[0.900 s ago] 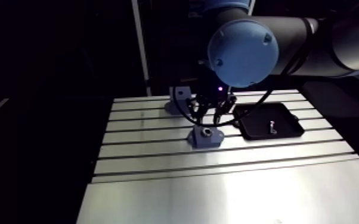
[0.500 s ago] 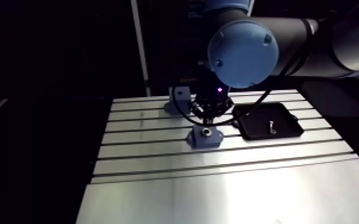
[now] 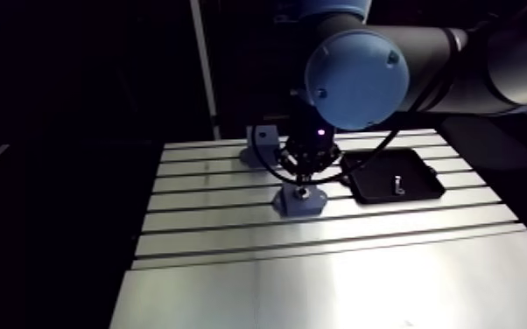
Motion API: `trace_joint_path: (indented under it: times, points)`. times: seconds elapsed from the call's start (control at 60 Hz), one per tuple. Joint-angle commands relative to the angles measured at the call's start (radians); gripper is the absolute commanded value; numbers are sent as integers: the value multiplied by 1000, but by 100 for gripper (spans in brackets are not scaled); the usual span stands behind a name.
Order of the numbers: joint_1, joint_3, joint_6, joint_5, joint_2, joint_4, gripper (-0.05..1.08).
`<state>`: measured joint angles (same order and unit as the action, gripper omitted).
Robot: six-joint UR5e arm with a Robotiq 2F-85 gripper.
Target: Pick up the bearing and press it into the housing until flush.
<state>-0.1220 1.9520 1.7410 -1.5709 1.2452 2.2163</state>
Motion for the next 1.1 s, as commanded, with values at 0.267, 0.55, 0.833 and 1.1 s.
trace_joint_path:
  times: [0.267,0.55,0.833,1.1]
  points:
    - [-1,0,-2,3,-11,3,107]
    - [-1,0,-2,-1,-17,3,107]
    - [-1,2,-2,-1,-22,4,107]
    - [1,2,-2,-7,-25,6,107]
